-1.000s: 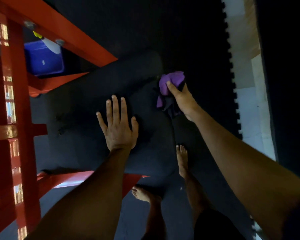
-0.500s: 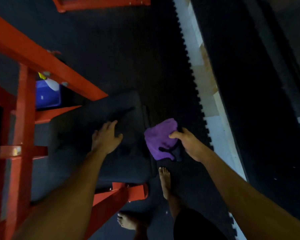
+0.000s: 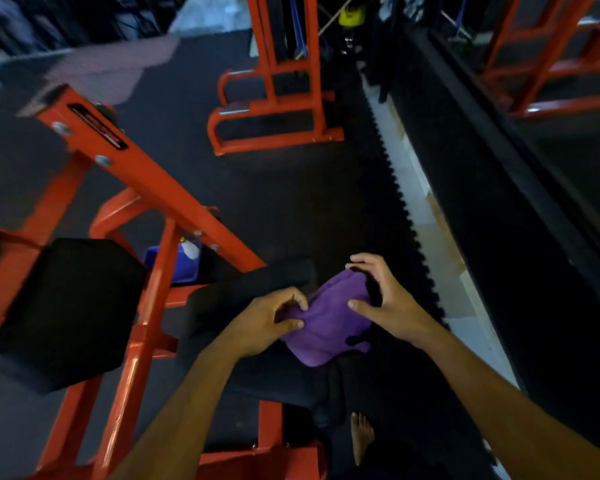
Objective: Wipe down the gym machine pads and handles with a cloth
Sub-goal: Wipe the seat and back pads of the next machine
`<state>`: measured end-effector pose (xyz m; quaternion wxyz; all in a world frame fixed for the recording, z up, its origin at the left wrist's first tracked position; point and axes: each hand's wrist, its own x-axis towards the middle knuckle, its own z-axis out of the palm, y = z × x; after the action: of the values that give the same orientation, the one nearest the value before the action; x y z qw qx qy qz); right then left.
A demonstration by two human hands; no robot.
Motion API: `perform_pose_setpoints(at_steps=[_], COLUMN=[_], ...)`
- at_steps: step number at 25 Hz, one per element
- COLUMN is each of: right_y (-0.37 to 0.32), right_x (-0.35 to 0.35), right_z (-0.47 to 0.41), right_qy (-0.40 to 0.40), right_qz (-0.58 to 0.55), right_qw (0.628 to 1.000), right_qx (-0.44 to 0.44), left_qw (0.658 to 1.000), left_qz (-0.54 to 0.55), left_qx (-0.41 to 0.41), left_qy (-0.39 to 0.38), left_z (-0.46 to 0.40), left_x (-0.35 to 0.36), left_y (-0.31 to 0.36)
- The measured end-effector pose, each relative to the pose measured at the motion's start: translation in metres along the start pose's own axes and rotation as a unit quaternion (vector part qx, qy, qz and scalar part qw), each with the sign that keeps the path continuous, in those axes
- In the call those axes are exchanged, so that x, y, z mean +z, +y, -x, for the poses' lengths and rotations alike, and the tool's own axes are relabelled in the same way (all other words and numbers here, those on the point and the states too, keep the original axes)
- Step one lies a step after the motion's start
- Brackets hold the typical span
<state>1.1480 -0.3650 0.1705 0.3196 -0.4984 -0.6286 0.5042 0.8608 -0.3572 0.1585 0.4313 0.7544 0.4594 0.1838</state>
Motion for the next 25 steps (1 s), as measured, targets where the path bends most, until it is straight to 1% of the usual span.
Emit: perform_pose_setpoints(at_steps=[2,3,6,8,10,12,14,15,16,17,18,19,20,21,23,25], right_y=[-0.015,-0.023,-0.047,-0.068,-0.088,-0.105,-0.116,-0.117,-0.116,-0.113,-0.109,-0.103,-0.099,-0.097,-0.095,-0.089], right_x=[-0.001,-0.003,-0.008,-0.010,-0.009,-0.011,-0.019,-0.024,-0.027,-0.028,-0.028,-0.025,-0.023,-0.020,-0.018,-0.016], right_z=[-0.001,-0.002,-0.011,-0.017,-0.021,-0.023,-0.028,-0.032,-0.036,-0.039,-0.040,-0.040,-0.042,-0.042,-0.040,-0.033], right_qy=[-0.038,-0.055,-0.090,-0.095,-0.081,-0.064,-0.064,-0.076,-0.098,-0.129,-0.159,-0.176,-0.171,-0.155,-0.139,-0.137], right_qz=[0.145,0.196,0.334,0.427,0.475,0.485,0.476,0.475,0.477,0.480,0.484,0.482,0.475,0.459,0.422,0.402], right_qw=[0.986,0.975,0.934,0.894,0.866,0.854,0.852,0.852,0.851,0.848,0.843,0.841,0.845,0.856,0.881,0.894], right_qx=[-0.080,-0.094,-0.093,-0.101,-0.131,-0.176,-0.206,-0.207,-0.199,-0.185,-0.172,-0.172,-0.176,-0.180,-0.166,-0.141], left_qw=[0.998,0.996,0.985,0.974,0.959,0.952,0.962,0.964,0.967,0.973,0.980,0.979,0.978,0.977,0.978,0.981], left_qz=[-0.050,-0.077,-0.152,-0.210,-0.272,-0.296,-0.236,-0.199,-0.169,-0.157,-0.159,-0.185,-0.199,-0.200,-0.168,-0.152], left_qx=[0.033,0.040,0.062,0.054,0.017,0.015,0.057,0.075,0.081,0.067,0.048,0.030,0.020,0.012,-0.042,-0.073], left_qy=[0.016,0.022,0.050,0.069,0.073,0.077,0.126,0.158,0.174,0.155,0.113,0.081,0.064,0.077,0.118,0.094], left_z=[0.011,0.016,0.031,0.034,0.034,0.038,0.045,0.049,0.051,0.052,0.052,0.054,0.055,0.055,0.054,0.054], left_x=[-0.020,-0.031,-0.062,-0.075,-0.084,-0.089,-0.092,-0.089,-0.084,-0.077,-0.068,-0.056,-0.046,-0.042,-0.046,-0.051], left_y=[0.015,0.022,0.039,0.045,0.048,0.051,0.056,0.060,0.062,0.064,0.058,0.052,0.041,0.033,0.028,0.025])
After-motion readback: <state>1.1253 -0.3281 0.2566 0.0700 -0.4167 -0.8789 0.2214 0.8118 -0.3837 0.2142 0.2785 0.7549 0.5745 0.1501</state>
